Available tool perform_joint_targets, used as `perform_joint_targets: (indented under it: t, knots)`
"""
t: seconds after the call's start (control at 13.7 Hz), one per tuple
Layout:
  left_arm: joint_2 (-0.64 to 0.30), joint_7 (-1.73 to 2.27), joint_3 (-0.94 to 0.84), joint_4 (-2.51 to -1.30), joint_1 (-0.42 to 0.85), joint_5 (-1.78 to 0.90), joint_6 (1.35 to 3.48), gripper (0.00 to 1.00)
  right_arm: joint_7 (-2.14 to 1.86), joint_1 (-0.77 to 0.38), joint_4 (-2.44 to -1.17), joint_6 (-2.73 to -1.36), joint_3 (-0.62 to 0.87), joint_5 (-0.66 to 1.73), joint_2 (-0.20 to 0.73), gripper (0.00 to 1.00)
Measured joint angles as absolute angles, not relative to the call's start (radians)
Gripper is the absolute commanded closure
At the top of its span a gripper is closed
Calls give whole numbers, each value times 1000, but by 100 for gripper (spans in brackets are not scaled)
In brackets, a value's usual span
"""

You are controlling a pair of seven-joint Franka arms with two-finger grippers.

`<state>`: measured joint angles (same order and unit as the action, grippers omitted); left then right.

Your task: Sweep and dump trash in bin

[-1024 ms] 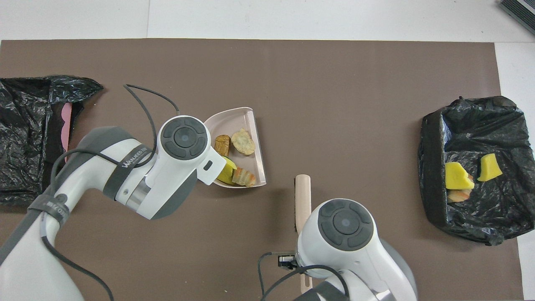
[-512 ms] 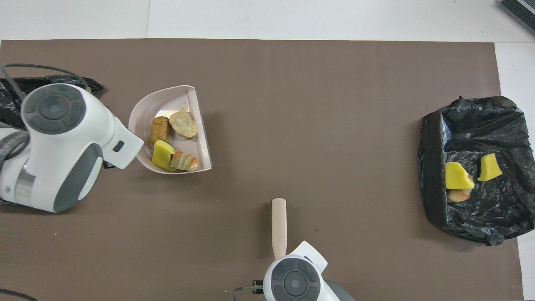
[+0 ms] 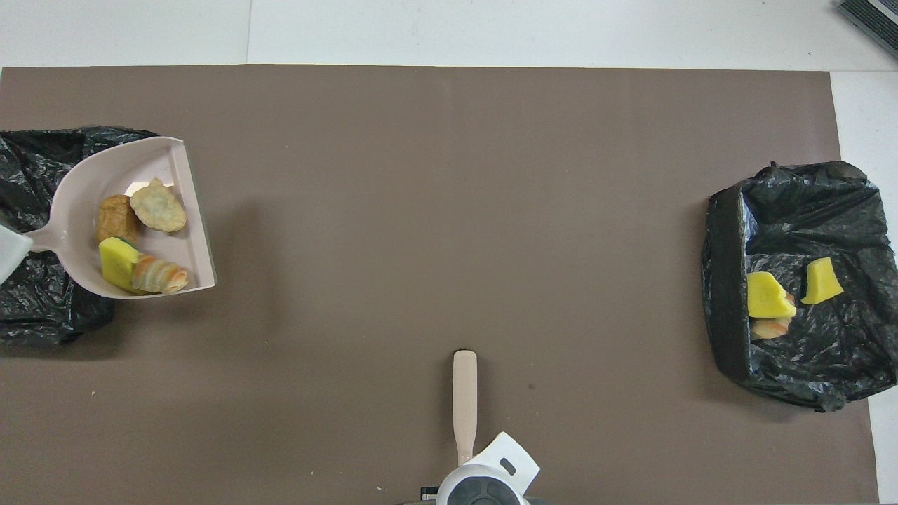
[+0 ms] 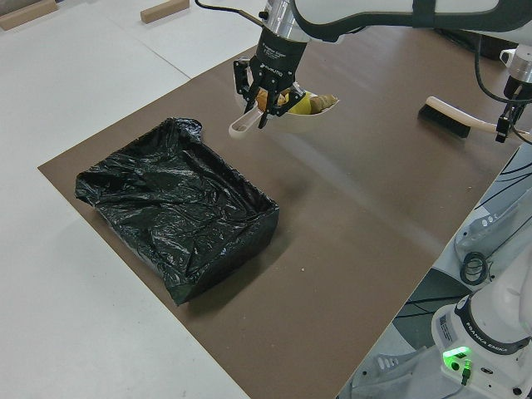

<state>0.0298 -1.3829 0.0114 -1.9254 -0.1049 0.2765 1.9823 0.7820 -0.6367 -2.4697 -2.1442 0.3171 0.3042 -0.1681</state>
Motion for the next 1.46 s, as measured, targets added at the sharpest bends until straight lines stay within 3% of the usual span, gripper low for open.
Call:
perform_joint_targets:
  t: [0.37, 0.44, 0.51, 0.66, 1.1, 1.46]
  knots:
    - [29, -1415, 15, -1890, -286, 248, 1987, 100, 782, -648, -2489, -2188, 317, 304, -162, 97]
    - [26, -1418, 15, -1875, -314, 239, 1989, 100, 782, -652, -2491, -2202, 317, 304, -156, 84]
    - [20, -1423, 15, -1856, -341, 235, 1992, 100, 782, -654, -2492, -2210, 317, 304, -149, 63]
    - [-12, -1479, 15, -1802, -391, 235, 2005, 100, 782, -654, -2492, -2217, 317, 304, -135, 0]
    - [-176, -1685, 22, -1634, -451, 386, 2101, 100, 782, -634, -2419, -2223, 309, 279, -112, 0]
    - [-216, -1689, 13, -1626, -449, 684, 2169, 100, 779, -470, -2302, -2209, 302, 170, -110, 0]
